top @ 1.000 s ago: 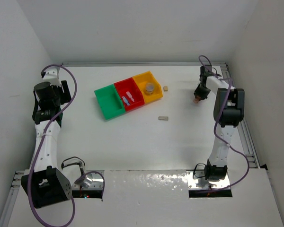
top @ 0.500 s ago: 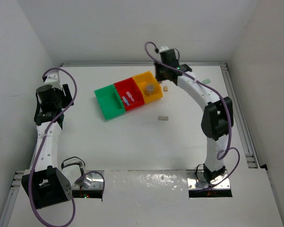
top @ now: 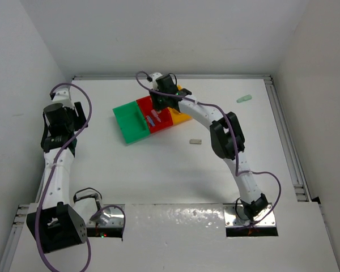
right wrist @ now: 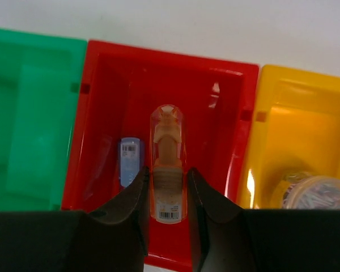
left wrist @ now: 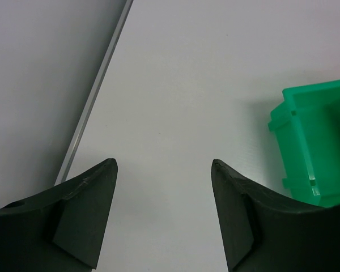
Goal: Sort the stationery into containers
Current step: Place the stationery in the storage box.
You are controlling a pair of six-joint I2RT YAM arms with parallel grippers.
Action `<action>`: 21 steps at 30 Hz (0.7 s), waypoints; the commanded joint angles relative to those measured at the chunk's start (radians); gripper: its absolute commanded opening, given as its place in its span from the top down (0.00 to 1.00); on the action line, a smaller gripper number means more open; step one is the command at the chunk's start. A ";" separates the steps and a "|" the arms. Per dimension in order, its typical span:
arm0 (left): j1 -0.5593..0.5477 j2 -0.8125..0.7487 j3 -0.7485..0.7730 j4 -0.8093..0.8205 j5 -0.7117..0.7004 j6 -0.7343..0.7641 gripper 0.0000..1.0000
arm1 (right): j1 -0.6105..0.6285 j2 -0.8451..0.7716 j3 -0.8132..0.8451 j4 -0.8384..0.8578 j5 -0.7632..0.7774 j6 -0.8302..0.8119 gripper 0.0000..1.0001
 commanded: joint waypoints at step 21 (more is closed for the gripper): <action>-0.017 -0.040 -0.042 0.050 -0.037 0.001 0.34 | 0.076 0.024 -0.083 0.076 0.162 0.104 0.97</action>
